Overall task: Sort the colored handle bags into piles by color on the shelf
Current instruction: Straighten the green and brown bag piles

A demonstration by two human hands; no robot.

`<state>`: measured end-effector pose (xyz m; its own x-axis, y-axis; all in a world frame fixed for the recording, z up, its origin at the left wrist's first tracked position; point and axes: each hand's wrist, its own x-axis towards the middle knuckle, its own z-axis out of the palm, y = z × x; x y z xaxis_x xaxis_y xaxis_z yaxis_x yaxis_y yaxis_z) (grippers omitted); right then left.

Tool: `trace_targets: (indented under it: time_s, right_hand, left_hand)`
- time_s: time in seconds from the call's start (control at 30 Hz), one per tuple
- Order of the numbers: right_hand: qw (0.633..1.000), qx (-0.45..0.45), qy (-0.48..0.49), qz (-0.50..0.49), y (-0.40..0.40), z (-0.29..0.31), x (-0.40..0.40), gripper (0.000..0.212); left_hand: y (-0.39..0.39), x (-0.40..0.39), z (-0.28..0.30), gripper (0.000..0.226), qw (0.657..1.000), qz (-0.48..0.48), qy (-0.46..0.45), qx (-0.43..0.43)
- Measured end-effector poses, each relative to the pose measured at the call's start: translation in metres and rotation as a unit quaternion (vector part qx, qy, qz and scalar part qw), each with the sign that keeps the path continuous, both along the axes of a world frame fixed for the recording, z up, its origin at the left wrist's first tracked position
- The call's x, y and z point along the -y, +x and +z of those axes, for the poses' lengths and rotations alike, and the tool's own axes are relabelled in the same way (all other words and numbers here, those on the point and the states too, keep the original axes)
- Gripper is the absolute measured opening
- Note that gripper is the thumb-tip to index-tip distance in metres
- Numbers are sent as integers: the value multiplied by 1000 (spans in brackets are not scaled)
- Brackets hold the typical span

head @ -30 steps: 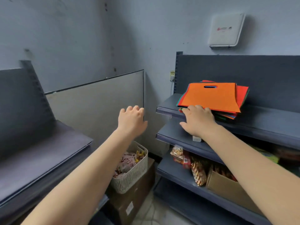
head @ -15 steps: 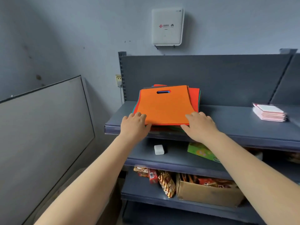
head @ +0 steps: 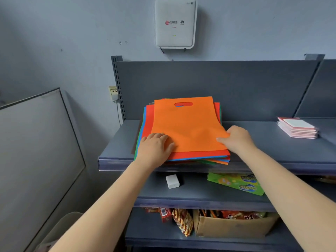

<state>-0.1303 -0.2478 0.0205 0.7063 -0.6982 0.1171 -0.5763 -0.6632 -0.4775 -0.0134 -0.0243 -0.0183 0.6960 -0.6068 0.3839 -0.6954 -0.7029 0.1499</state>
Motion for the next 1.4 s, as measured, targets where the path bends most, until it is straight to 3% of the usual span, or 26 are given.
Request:
trace_targets:
  time_s: [0.17,0.33,0.53,0.7,0.83,0.97,1.03,1.2,1.3,1.4]
  right_hand:
    - [982,133,137,6,8,9,14,21]
    - [946,237,215,-53,2,0,30,20]
    - [941,235,229,-82,-8,-11,38,10]
    - [943,234,227,-65,-15,-10,30,11]
    - [925,258,275,-54,-22,-7,20,10]
    - [859,282,425,-54,-35,-5,3,9]
    - [852,260,454,-32,-44,-8,-5,9]
    - [894,255,365,47,-72,-24,-25,25]
    - [873,308,369,79,-90,-36,-37,33]
    - [834,346,422,84,-104,-41,-48,33]
  left_hand:
    - [12,4,2,46,1000,-18,-5,-8]
    - [24,-8,6,39,996,68,-43,-28]
    - [44,-25,13,51,964,168,-111,-175]
    - [49,-46,21,36,928,217,-201,-227]
    - [40,-63,30,23,931,211,-233,-186]
    - [12,-75,37,18,939,161,-275,-128]
    - [-7,-81,37,15,939,147,-289,-117]
    - [-60,-106,23,16,899,133,-405,-99]
    - [-87,-119,8,18,869,137,-467,-91]
    - [-105,-123,-1,16,810,154,-554,-119]
